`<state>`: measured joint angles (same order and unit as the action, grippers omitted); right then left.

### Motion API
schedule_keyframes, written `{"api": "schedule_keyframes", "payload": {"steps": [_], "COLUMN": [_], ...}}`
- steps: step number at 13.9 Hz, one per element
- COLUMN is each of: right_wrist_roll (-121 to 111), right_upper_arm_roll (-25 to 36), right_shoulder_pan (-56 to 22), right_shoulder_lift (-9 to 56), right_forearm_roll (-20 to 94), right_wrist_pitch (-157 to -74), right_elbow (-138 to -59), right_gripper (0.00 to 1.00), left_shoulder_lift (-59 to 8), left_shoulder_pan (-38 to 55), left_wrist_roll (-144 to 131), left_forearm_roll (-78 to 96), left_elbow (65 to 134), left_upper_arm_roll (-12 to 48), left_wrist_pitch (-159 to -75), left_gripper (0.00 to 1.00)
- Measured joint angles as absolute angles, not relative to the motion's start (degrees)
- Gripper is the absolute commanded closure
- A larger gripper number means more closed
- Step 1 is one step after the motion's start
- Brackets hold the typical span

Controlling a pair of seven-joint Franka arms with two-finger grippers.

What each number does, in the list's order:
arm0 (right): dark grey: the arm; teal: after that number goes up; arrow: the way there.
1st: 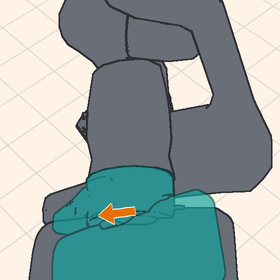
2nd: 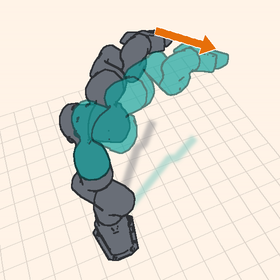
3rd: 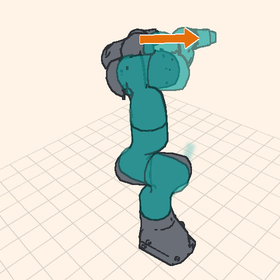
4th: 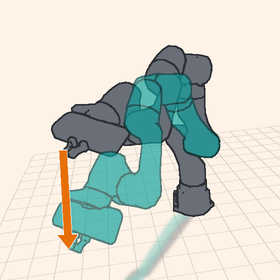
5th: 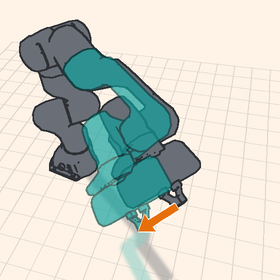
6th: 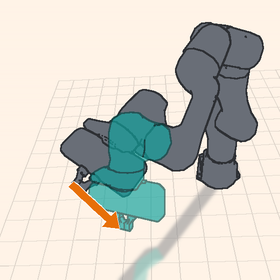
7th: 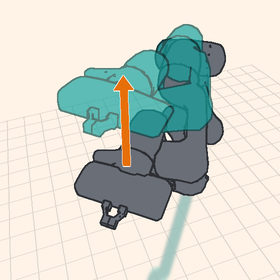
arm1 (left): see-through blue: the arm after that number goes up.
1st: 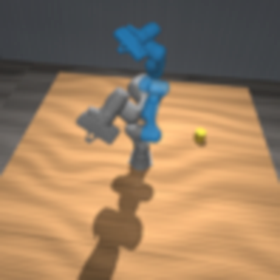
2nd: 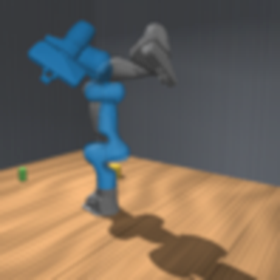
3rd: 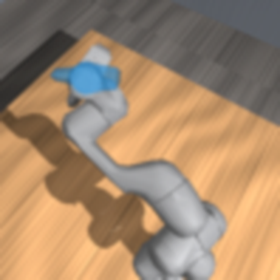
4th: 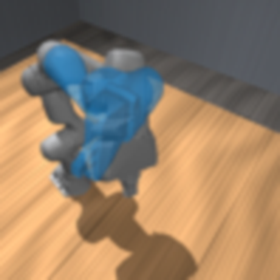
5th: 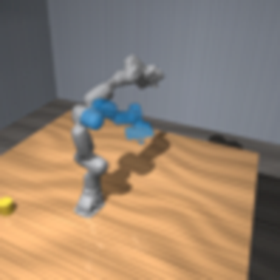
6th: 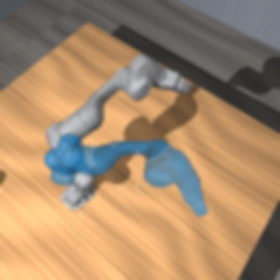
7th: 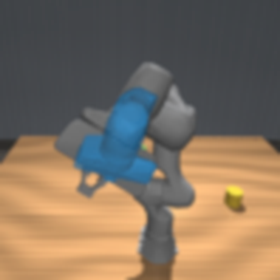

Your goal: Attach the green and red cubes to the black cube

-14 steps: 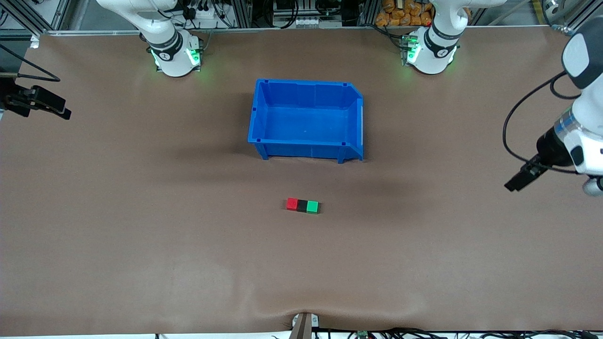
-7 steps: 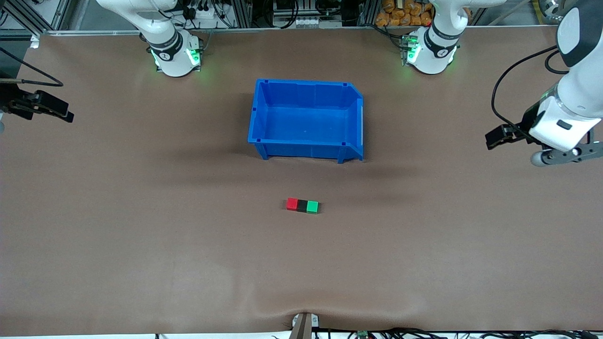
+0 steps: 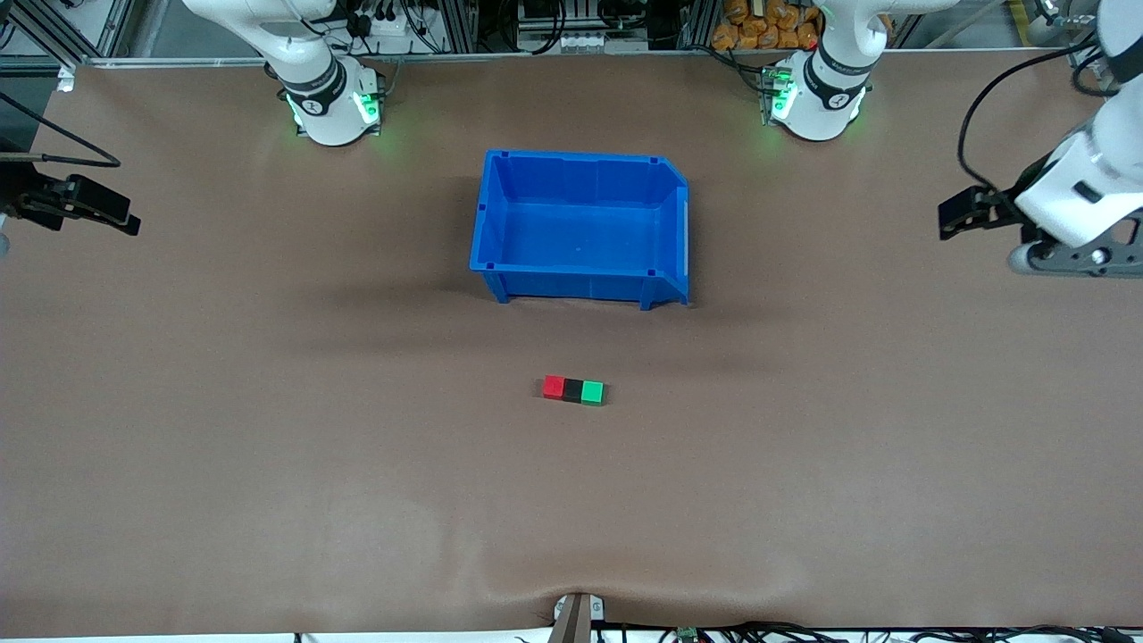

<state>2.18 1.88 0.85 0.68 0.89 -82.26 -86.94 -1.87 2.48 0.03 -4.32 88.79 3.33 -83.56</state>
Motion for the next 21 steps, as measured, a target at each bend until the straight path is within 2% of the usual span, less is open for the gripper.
{"api": "schedule_keyframes", "payload": {"steps": [3,6,21], "right_wrist_roll": [2.2,2.2,2.2], "right_upper_arm_roll": [1.8,1.6,1.9], "right_shoulder_pan": [0.7,0.1,-0.2], "right_shoulder_lift": [1.3,1.5,1.7], "right_forearm_roll": [0.9,0.9,0.9], "right_wrist_pitch": [-82.2,-82.2,-79.2], "right_elbow": [-85.1,-84.4,-81.5], "right_gripper": [0.00,0.00,0.00], "left_shoulder_lift": [-1.7,-1.7,-3.3], "left_shoulder_pan": [2.3,2.4,2.5], "left_wrist_roll": [1.1,-0.4,-1.3], "left_forearm_roll": [-1.7,-1.0,-2.9], "left_elbow": [85.9,84.9,84.9], "left_upper_arm_roll": [0.6,0.8,0.5], "left_wrist_pitch": [-79.6,-77.3,-81.2], "left_gripper": [0.00,0.00,0.00]}}
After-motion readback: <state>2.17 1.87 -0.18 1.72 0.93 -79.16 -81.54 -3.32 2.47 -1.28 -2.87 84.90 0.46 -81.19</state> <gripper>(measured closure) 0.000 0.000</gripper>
